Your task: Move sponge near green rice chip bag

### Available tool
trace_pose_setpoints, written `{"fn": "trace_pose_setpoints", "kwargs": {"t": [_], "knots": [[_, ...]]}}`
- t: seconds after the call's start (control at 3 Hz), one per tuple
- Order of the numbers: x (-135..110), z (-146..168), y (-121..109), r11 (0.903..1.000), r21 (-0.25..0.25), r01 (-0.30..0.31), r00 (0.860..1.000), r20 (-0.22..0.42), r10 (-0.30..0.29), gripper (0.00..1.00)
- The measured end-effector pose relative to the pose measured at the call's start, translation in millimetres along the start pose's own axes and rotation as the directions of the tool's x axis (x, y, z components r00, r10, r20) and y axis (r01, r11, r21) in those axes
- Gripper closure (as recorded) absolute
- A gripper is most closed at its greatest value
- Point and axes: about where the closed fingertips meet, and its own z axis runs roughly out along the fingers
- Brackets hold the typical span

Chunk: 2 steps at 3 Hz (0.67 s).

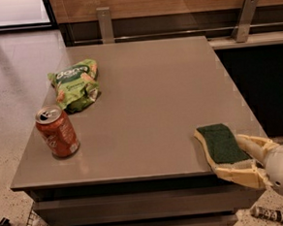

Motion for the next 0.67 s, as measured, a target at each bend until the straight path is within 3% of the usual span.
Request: {"fn": "trace_pose_setpoints", "kwargs": {"t": [0.33, 0.67], "knots": [[-17.1, 2.7, -4.8, 0.9996, -0.01, 0.028, 1.0, -0.009, -0.028, 1.0], [-57.2, 17.2, -18.8, 0.9946, -0.046, 0.094, 0.995, -0.02, -0.095, 1.0]]}}
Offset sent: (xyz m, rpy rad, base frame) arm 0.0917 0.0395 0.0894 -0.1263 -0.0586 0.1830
